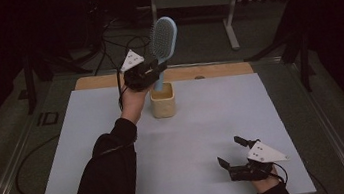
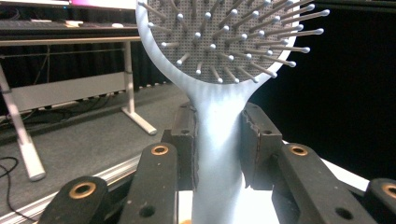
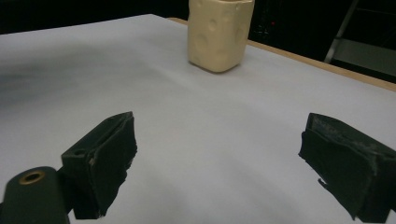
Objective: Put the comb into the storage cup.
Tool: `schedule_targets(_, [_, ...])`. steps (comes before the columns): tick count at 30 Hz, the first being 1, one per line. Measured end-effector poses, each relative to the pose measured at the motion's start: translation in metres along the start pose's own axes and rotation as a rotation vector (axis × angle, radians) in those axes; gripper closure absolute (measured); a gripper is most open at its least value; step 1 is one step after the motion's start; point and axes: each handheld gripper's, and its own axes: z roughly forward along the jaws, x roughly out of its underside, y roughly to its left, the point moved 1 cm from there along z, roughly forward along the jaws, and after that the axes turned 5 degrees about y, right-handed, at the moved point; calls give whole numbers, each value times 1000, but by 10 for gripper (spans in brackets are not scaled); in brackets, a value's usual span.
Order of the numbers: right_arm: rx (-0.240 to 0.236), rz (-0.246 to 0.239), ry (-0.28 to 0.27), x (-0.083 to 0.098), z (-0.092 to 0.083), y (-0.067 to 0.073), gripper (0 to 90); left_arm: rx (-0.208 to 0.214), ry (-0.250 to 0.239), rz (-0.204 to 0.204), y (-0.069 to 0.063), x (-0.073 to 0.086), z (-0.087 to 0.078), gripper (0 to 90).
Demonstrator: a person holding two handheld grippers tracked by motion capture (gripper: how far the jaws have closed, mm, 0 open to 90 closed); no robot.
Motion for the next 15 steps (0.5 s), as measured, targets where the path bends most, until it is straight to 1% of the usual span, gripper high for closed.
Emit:
schedule_targets(1, [0,2,3,0,0,0,100,-13,4,-1,1,2,2,699])
schedule_targets(5, [-1,7,2,0,-1,0,100,-9,-7,-15,5,9,5,698])
schedule_targets(7, [-3,6,2,0,0,0,100,-12,-8,-24,8,13,7,699])
schedule_targets(8, [-3,5,2,0,0,0,100,-19,-11,-20,8,15,8,698])
schedule_targets(9, [-4,7,2,0,0,0,100,-10,-15,-28,9,18,8,698])
schedule_targets(11, [-5,6,3,0,0,0,100,-15,-23,-32,10,22,9,698])
schedule_targets(12, [-6,7,3,0,0,0,100,-9,-22,-33,11,24,10,698])
schedule_targets(14, [-5,6,1,0,0,0,100,-23,-18,-33,11,27,11,698])
schedule_targets(15, [-6,6,1,0,0,0,100,-15,-21,-45,12,29,11,698])
